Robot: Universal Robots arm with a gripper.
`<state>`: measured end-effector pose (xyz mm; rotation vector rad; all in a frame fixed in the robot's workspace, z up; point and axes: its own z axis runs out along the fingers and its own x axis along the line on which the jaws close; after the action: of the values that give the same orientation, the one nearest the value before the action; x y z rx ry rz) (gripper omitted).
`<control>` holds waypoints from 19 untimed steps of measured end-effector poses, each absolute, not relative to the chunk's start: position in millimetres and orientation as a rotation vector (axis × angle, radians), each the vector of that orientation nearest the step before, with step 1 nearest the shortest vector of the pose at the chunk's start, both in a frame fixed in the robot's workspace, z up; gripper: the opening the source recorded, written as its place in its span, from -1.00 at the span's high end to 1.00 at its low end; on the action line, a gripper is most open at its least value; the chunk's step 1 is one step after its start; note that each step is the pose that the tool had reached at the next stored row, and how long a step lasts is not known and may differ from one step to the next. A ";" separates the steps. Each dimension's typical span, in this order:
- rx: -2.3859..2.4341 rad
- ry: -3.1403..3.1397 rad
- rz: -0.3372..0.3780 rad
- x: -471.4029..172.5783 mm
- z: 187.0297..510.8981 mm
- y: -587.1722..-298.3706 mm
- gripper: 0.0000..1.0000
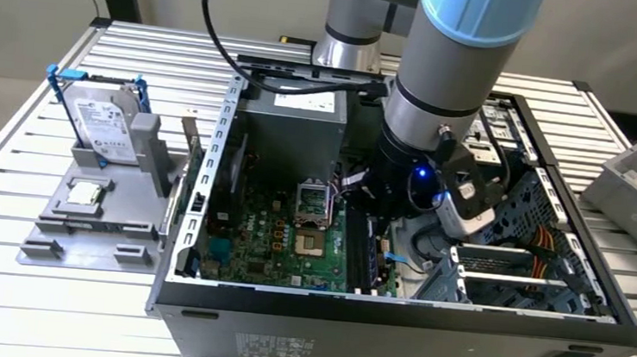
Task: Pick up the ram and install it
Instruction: 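Insert the ram into the slot, then press down the ram until it locks into place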
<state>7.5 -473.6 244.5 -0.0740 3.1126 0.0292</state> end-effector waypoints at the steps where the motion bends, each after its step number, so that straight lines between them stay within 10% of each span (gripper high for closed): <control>1: -0.084 3.112 0.029 7.5 244.5 -473.6 1.00; 19: -0.386 3.089 0.079 7.4 244.5 -473.1 1.00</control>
<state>7.4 -473.1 244.5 -0.3857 3.0890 0.0788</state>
